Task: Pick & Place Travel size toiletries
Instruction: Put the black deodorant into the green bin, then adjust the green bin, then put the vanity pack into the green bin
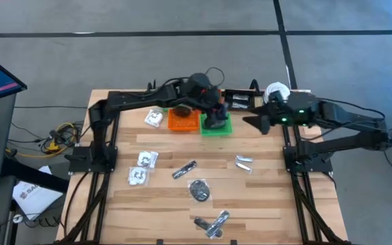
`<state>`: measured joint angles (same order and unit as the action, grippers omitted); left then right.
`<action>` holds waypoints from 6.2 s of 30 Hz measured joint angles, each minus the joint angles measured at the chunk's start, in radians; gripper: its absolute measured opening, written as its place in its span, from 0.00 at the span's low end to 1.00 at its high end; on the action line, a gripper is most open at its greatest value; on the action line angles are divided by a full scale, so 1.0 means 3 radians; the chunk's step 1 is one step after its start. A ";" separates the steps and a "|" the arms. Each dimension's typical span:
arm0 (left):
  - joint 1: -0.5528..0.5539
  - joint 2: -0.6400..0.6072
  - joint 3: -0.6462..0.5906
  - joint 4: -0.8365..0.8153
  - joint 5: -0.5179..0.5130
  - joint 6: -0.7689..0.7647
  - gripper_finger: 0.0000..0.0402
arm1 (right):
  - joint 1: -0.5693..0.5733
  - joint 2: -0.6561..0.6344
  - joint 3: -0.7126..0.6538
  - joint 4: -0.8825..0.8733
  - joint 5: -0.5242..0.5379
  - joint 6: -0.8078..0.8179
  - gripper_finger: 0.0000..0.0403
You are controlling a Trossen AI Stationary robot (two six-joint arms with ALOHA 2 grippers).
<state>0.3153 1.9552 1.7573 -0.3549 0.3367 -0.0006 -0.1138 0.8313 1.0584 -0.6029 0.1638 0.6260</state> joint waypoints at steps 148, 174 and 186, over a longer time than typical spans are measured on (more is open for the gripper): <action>-0.0442 0.1007 0.0081 -0.0881 -0.1163 0.0676 0.00 | -0.0001 -0.0152 0.0001 -0.0095 0.0008 -0.0726 0.81; -0.0348 0.0486 0.0083 -0.0772 -0.1053 0.0339 0.00 | 0.0001 -0.0153 0.0001 -0.0097 0.0006 -0.0733 0.81; -0.0264 -0.0120 0.0040 -0.0828 -0.1315 -0.0091 0.00 | 0.0001 -0.0105 0.0000 -0.0045 -0.0005 -0.0803 0.81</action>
<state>0.2360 1.9194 1.7693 -0.6032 -0.0577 -0.0280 -0.1135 0.7998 1.0584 -0.6163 0.1623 0.3851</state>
